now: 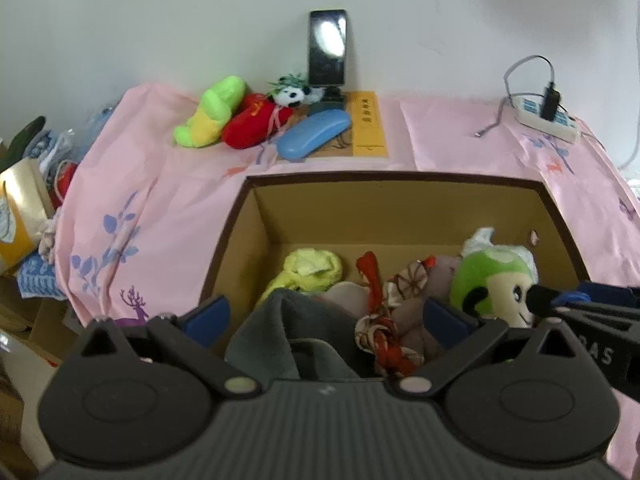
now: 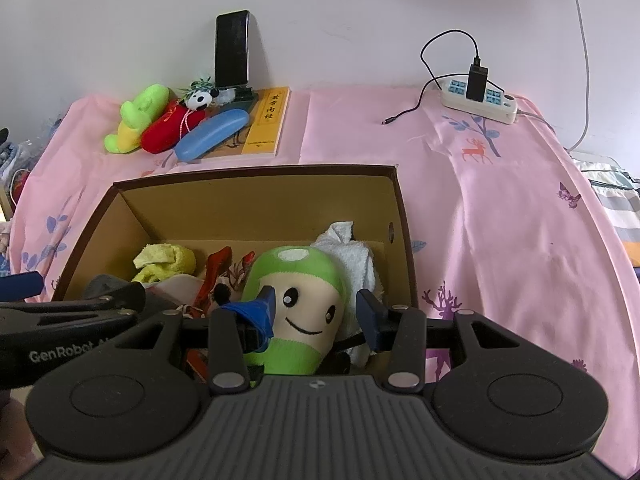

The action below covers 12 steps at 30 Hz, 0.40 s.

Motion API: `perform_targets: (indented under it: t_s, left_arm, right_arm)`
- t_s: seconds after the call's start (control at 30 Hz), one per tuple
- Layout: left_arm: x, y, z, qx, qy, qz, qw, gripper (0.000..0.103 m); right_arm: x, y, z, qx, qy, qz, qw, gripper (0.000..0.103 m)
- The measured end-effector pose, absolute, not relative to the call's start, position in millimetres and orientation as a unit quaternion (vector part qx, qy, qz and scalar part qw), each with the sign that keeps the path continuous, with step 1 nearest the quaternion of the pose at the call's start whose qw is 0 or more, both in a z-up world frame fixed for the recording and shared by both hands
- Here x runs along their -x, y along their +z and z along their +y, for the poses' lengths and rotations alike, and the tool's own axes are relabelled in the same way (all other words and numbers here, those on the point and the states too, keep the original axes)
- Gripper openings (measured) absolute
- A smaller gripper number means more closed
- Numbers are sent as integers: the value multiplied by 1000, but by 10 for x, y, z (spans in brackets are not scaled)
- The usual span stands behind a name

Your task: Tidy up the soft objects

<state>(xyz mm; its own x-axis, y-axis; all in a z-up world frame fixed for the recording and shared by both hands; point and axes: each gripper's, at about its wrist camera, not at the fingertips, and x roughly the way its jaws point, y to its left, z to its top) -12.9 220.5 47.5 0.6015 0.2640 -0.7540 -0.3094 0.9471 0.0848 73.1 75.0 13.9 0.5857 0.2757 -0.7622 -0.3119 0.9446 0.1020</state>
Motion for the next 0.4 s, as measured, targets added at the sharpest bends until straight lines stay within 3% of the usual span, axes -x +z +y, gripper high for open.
perform_targets:
  t_s: [0.4]
  left_arm:
    - [255,509,2108,1,167,390,906,102]
  right_arm:
    - [-634,127,712,10,164,422,891,28]
